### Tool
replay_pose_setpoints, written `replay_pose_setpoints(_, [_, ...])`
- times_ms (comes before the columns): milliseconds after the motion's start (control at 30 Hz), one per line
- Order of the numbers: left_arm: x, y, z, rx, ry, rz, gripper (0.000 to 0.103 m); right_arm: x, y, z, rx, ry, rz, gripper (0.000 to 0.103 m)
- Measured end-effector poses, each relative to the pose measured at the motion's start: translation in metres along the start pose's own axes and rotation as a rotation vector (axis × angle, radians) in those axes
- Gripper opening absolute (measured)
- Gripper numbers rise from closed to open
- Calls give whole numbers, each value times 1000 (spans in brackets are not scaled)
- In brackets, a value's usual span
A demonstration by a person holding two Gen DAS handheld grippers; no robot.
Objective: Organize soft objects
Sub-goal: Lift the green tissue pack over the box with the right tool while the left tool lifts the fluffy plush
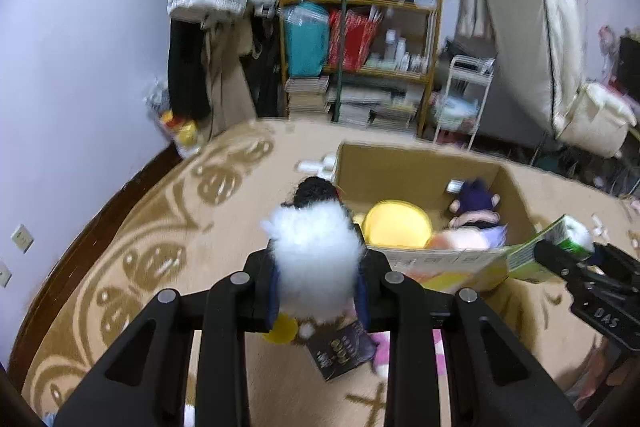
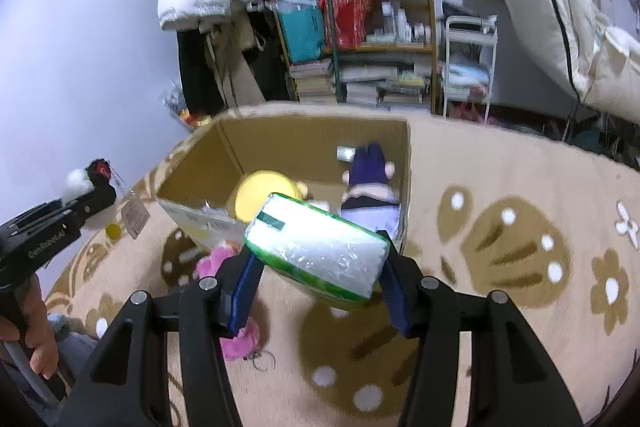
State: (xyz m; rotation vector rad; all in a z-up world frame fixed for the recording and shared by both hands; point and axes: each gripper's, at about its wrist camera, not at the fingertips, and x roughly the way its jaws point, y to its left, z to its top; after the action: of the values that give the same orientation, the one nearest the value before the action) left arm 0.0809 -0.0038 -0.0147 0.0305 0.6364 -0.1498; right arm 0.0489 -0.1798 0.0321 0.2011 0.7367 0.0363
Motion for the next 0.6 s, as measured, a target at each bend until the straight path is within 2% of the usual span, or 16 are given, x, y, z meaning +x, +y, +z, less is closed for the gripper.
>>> replay_pose_setpoints(267, [-31, -12, 13, 45, -137, -13, 27, -21, 7, 11, -12, -128, 9, 57])
replay_pose_setpoints(467, [-46, -22, 23, 96, -193, -13, 28, -38, 13, 20, -18, -239, 15, 57])
replay_pose_setpoints(600, [-52, -24, 33, 98, -229, -13, 28, -43, 11, 28, -6, -265, 38, 57])
